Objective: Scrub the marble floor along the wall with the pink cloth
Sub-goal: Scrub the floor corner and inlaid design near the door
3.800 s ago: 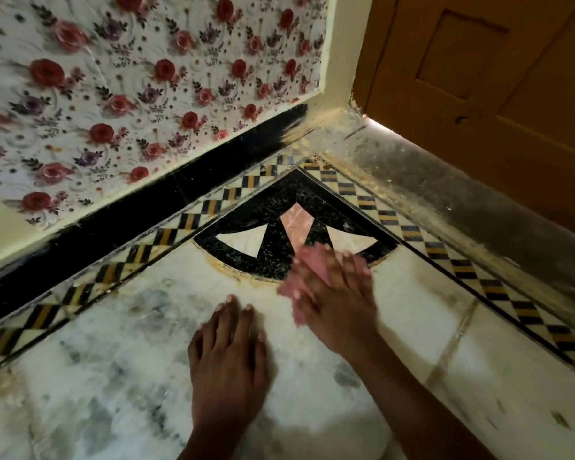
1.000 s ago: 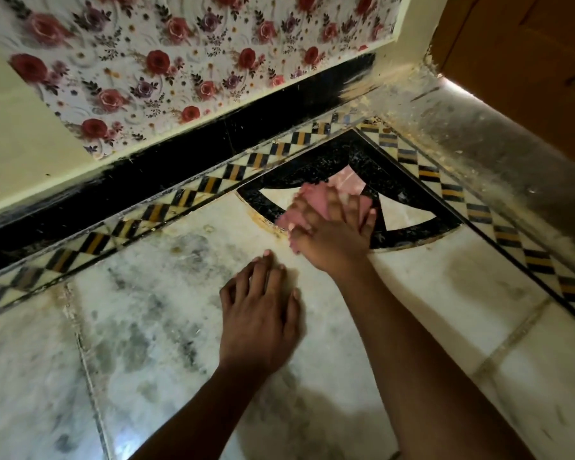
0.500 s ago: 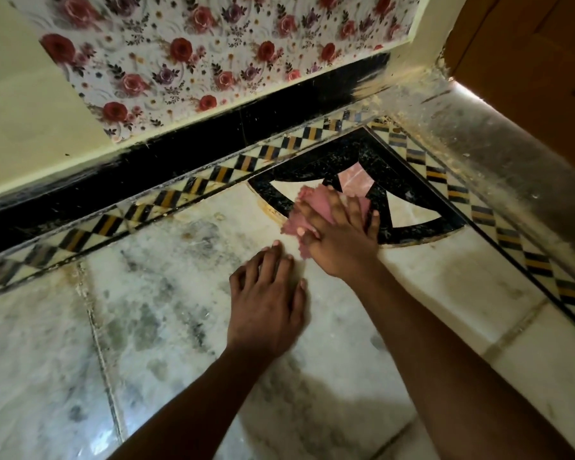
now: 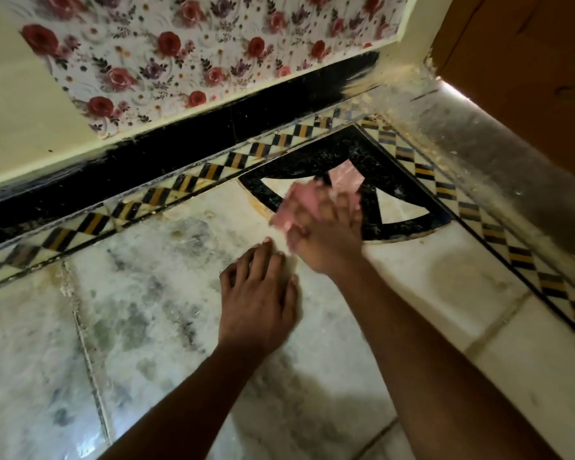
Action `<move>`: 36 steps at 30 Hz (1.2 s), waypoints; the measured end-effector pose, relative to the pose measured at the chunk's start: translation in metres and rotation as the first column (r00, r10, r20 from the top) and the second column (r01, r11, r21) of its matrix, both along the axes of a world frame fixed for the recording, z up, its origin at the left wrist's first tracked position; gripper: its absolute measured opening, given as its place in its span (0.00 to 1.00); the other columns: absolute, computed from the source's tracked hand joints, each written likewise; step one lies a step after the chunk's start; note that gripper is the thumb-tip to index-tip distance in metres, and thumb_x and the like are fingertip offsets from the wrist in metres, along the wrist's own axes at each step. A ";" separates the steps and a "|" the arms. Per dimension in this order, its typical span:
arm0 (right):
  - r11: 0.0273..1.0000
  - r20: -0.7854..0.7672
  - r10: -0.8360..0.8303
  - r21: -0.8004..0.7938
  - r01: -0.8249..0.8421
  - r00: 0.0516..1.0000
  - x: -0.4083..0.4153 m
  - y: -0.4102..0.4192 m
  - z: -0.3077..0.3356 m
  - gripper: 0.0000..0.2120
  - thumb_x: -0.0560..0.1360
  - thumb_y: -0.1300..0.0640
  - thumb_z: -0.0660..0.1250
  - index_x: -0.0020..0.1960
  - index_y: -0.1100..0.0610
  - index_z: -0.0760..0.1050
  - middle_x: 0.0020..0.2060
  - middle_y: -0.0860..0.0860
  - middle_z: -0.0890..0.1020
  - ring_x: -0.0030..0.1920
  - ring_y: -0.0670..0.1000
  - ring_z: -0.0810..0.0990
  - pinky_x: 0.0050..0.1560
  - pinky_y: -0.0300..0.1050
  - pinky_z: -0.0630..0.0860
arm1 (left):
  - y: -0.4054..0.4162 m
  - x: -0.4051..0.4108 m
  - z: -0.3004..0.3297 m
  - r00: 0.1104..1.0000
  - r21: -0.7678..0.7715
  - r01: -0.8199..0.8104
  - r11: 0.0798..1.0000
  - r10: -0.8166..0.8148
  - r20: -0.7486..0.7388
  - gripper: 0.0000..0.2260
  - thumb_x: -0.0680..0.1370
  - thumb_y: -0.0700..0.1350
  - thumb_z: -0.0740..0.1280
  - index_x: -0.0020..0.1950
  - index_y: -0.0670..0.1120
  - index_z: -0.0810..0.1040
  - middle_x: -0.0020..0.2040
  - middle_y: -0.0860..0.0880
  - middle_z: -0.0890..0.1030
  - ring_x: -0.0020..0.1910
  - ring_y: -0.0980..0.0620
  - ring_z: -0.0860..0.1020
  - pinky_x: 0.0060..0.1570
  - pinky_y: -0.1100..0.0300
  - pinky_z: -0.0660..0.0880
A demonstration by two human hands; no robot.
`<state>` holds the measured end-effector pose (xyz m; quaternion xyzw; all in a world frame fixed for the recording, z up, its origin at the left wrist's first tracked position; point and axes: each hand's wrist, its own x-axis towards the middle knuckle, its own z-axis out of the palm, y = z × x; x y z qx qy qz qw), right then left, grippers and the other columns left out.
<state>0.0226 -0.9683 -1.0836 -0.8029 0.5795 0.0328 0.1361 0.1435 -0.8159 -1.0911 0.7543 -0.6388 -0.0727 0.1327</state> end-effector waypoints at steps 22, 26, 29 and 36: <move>0.733 0.009 -0.680 0.027 0.679 0.733 -0.176 0.060 -0.002 0.33 0.82 0.27 0.49 0.84 0.33 0.48 0.87 0.54 0.47 0.86 0.67 0.42 0.78 0.80 0.38 | 0.001 -0.003 0.002 0.999 -0.003 0.016 1.000 -0.016 0.039 0.23 0.84 0.58 0.56 0.74 0.47 0.73 0.81 0.44 0.70 0.77 0.40 0.69 0.71 0.40 0.66; 0.759 0.043 -0.651 0.046 0.649 0.758 -0.139 0.002 -0.012 0.32 0.82 0.29 0.41 0.85 0.34 0.47 0.87 0.56 0.44 0.85 0.70 0.42 0.78 0.80 0.37 | 0.001 -0.004 0.004 0.999 -0.025 0.010 1.000 -0.010 0.037 0.24 0.83 0.59 0.56 0.73 0.47 0.73 0.80 0.44 0.69 0.76 0.40 0.69 0.71 0.38 0.66; 0.944 0.049 -0.322 -0.059 0.325 0.945 -0.108 0.076 0.003 0.28 0.83 0.33 0.45 0.83 0.29 0.45 0.87 0.50 0.39 0.86 0.64 0.38 0.79 0.74 0.34 | 0.002 -0.005 0.009 1.000 -0.025 0.017 1.000 -0.017 0.021 0.23 0.83 0.59 0.56 0.72 0.48 0.73 0.79 0.44 0.70 0.75 0.40 0.69 0.70 0.39 0.67; 0.772 -0.006 -0.636 -0.038 0.635 0.772 -0.223 0.150 0.000 0.41 0.74 0.24 0.38 0.84 0.35 0.51 0.87 0.58 0.52 0.85 0.70 0.50 0.81 0.77 0.45 | 0.005 -0.008 0.005 0.998 -0.086 0.043 0.995 -0.040 0.038 0.22 0.82 0.55 0.59 0.70 0.43 0.75 0.77 0.39 0.73 0.75 0.37 0.71 0.71 0.38 0.66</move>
